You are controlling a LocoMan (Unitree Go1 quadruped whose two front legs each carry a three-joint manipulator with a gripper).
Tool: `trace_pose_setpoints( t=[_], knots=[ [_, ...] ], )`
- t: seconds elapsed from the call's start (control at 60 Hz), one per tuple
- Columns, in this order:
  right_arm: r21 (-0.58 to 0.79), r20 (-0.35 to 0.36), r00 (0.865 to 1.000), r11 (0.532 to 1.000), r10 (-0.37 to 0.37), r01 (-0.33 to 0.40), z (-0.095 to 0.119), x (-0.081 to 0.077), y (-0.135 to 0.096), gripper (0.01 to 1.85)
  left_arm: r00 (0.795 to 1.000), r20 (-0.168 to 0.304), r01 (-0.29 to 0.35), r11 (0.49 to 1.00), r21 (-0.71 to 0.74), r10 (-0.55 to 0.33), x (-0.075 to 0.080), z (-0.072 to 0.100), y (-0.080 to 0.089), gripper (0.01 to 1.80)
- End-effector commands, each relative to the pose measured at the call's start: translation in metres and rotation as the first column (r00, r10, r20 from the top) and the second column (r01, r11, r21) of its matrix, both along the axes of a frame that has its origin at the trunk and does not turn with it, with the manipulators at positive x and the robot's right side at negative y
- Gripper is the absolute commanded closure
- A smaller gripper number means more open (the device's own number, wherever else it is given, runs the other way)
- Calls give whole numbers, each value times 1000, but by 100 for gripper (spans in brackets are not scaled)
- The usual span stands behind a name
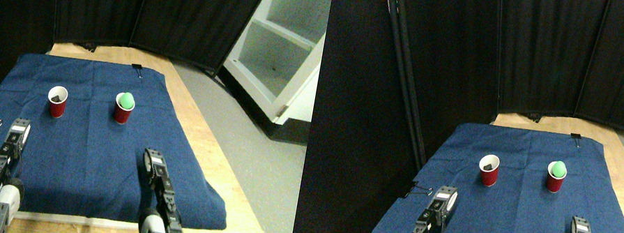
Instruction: Pour (bimanual)
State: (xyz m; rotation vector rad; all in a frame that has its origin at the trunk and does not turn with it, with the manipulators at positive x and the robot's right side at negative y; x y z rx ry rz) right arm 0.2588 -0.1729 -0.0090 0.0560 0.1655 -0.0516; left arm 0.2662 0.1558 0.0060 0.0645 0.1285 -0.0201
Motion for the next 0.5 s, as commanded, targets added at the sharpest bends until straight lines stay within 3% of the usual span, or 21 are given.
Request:
trace_pose_setpoints(
  t=[0.017,0.117,0.333,0.417,0.5],
  knots=[
    [-11,27,1000,1000,0,0,5,1,1,82,999,36,5,1000,-3,-4,1,4,-1,148],
    [-15,20,1000,1000,6,-6,5,2,2,82,998,63,7,1000,19,-8,1,3,-1,148],
    [-5,34,999,1000,12,-12,5,3,2,82,1000,29,-11,1000,17,10,2,4,3,148],
    [8,52,999,1000,13,-13,5,3,2,83,1000,9,-7,999,-48,7,4,2,4,109],
    [71,103,994,997,20,-27,4,3,3,86,1000,26,-16,998,-54,17,5,1,4,95]
  ],
)
